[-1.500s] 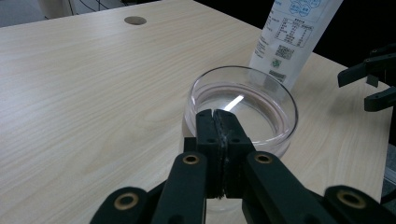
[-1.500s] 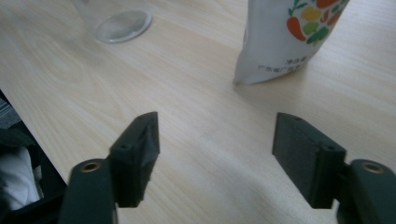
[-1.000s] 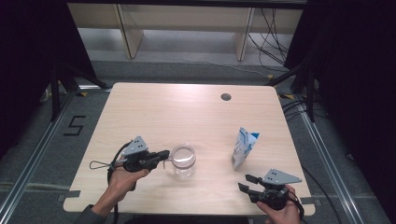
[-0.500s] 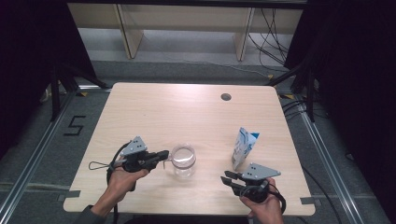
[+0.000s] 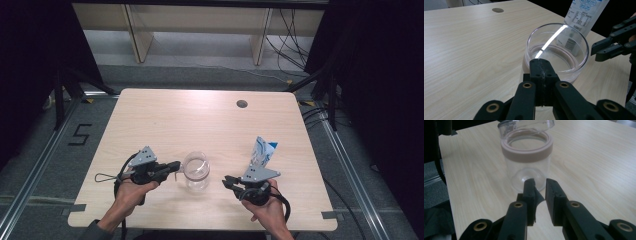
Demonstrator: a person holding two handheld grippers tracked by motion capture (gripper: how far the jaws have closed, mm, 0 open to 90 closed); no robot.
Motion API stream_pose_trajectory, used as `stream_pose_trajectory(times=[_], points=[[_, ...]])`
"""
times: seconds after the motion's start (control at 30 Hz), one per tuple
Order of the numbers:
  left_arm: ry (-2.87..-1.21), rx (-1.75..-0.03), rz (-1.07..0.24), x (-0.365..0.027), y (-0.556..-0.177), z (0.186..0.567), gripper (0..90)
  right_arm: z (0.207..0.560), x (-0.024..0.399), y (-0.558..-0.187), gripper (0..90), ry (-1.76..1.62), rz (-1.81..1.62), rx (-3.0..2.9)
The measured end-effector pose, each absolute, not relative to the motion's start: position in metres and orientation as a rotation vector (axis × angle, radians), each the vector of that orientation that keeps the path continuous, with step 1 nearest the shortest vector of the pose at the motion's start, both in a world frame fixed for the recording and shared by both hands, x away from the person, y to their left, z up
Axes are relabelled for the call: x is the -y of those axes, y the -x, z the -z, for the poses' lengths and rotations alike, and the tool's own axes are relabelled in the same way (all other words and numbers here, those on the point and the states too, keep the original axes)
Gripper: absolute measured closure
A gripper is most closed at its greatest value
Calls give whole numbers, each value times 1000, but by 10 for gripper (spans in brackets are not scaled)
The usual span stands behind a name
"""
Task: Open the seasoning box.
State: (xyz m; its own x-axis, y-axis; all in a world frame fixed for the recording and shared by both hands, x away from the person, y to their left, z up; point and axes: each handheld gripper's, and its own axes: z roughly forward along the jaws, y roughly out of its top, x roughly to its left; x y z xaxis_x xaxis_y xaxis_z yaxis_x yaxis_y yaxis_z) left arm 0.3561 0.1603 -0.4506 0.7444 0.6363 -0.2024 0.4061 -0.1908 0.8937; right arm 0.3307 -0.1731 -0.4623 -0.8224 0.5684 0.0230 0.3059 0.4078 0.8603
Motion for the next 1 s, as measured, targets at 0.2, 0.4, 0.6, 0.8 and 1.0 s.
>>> stream_pose_trajectory(times=[0.2, 0.4, 0.6, 0.8, 1.0], points=[[-1820, -811, -253, -161, -356, 451, 892, 458, 162, -342, 860, -754, -1420, -2397], [-1818, -811, -257, -161, -356, 451, 892, 455, 153, -353, 900, -758, -1441, -2388], [-1817, -810, -255, -161, -356, 451, 893, 455, 143, -360, 900, -770, -1440, -2390], [-1819, -808, -253, -162, -356, 451, 892, 455, 136, -366, 900, -747, -1450, -2416], [-1798, -826, -231, -168, -358, 449, 798, 450, 130, -367, 900, -736, -1461, -2417]])
